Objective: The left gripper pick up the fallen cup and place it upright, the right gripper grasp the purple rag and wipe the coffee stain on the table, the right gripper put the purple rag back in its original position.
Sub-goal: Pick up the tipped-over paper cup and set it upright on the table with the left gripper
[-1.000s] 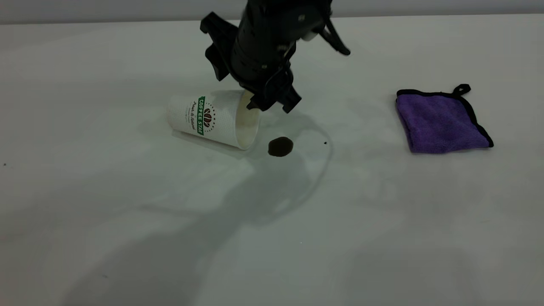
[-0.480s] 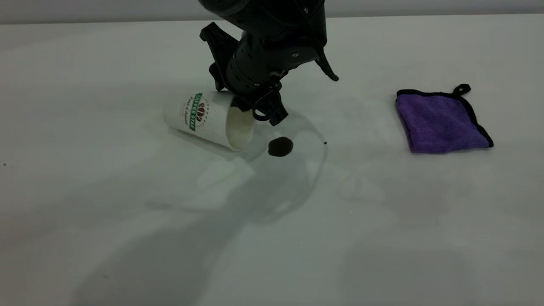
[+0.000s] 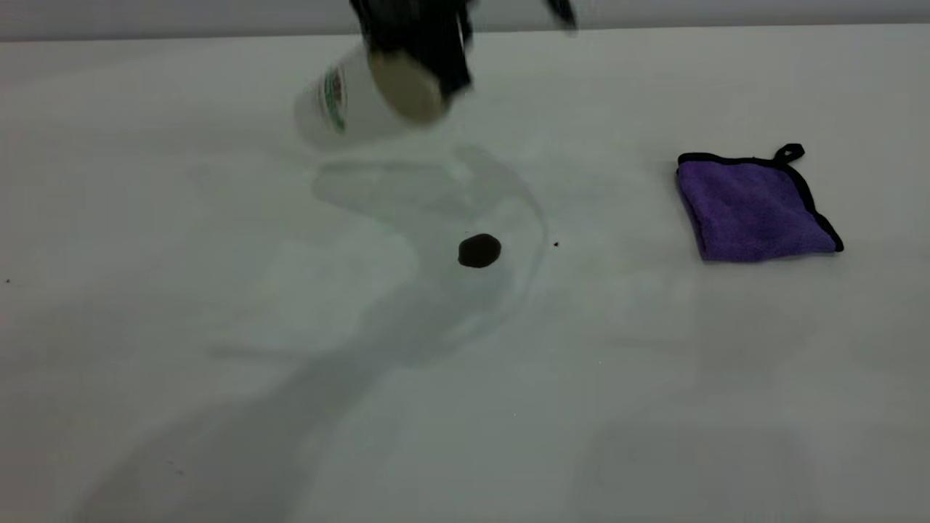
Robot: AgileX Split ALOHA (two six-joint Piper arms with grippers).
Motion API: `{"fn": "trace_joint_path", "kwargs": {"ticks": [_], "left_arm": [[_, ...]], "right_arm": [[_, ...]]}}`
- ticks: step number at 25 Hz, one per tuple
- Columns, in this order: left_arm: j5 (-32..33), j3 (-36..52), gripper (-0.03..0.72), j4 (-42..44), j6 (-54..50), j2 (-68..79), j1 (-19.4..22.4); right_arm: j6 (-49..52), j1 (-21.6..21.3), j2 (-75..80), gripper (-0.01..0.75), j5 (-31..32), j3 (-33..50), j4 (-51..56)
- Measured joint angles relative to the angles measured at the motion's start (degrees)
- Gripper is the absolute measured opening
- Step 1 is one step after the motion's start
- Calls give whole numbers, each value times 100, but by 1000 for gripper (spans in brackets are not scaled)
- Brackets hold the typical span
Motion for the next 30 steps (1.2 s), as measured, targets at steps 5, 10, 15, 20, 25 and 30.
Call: {"fn": "trace_joint_path", "kwargs": {"ticks": [5, 10, 15, 20, 25, 30], "left_arm": [[-703, -76, 23, -2168, 1478, -572, 867], [-1176, -76, 23, -4392, 3052, -628, 1622], [-1431, -76, 23, -6356, 4480, -563, 2194], [-1479, -76, 23, -8029, 5865, -163, 2593], [-1567, -76, 23, -8987, 6844, 204, 2653], [-1699, -76, 29, -9243, 7104, 407, 2653]], "right_arm": [[0, 0, 0, 588, 0, 0, 0], [0, 0, 0, 588, 0, 0, 0], [0, 0, 0, 588, 0, 0, 0], [0, 0, 0, 588, 0, 0, 0], [0, 0, 0, 588, 0, 0, 0], [0, 0, 0, 588, 0, 0, 0]]}}
